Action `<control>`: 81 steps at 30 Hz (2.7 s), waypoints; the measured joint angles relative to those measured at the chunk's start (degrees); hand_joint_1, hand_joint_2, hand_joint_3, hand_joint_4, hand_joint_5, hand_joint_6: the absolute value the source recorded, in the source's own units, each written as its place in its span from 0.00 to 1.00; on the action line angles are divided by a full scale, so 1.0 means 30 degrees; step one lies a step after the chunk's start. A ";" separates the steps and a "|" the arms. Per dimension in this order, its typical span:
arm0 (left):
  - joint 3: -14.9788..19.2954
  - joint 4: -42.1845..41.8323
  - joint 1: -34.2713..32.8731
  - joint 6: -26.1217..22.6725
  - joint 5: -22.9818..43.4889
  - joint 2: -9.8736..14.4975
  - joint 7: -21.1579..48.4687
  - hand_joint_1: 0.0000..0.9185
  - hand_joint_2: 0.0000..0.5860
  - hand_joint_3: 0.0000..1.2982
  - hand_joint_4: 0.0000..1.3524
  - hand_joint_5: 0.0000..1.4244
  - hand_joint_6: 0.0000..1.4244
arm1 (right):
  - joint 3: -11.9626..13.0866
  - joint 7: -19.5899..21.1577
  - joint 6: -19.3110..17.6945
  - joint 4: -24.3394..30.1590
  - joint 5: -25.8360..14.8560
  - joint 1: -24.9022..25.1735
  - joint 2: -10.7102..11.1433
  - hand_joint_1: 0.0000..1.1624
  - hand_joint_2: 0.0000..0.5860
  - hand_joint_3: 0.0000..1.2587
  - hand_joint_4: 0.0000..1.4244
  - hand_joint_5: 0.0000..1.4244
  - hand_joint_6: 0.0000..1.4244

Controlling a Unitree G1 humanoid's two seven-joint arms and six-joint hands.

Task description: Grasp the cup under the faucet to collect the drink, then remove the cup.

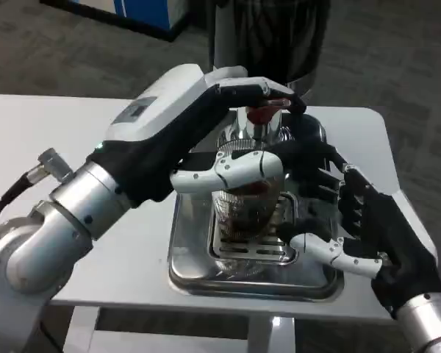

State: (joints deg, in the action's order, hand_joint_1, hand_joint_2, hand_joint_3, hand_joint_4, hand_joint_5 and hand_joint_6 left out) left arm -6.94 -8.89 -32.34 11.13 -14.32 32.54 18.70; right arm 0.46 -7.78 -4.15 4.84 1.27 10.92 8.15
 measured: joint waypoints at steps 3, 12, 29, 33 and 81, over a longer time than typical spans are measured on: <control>0.0157 -0.0010 0.0261 -0.0238 0.0017 -0.0132 -0.0191 0.10 0.31 0.17 0.04 0.10 0.00 | 0.0000 0.0029 0.0000 -0.0011 0.0003 0.0003 0.0005 0.81 0.29 0.09 0.18 0.19 0.20; 0.0851 0.0961 0.1650 -0.1530 0.1083 -0.1239 -0.0122 0.06 0.29 0.00 0.00 0.04 0.00 | 0.0050 0.0047 -0.0003 -0.0013 0.0003 0.0029 0.0101 0.81 0.30 0.09 0.18 0.19 0.20; 0.2773 0.0186 0.3231 -0.1854 0.2669 -0.1982 -0.0128 0.00 0.14 0.00 0.00 0.00 0.00 | 0.0038 0.0052 -0.0014 -0.0069 0.0000 0.0121 0.0101 0.80 0.31 0.09 0.18 0.19 0.20; 0.3630 -0.0925 0.4295 -0.2484 0.3317 -0.1955 -0.0059 0.00 0.14 0.00 0.00 0.00 0.00 | 0.0011 0.0109 -0.0024 -0.0137 0.0000 0.0158 0.0074 0.80 0.31 0.09 0.18 0.19 0.20; 0.5901 -0.2720 1.2119 -0.0585 0.3097 -0.0585 0.0625 0.00 0.09 0.00 0.00 0.00 0.00 | -0.0133 0.0225 -0.0380 -0.0771 0.0210 0.0921 -0.0128 0.76 0.23 0.08 0.18 0.19 0.20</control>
State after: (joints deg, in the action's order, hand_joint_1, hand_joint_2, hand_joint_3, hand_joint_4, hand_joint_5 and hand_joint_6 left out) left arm 10.76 -17.05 4.02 9.38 -5.03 30.79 20.57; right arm 0.06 -7.11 -5.29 2.52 1.90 13.68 7.77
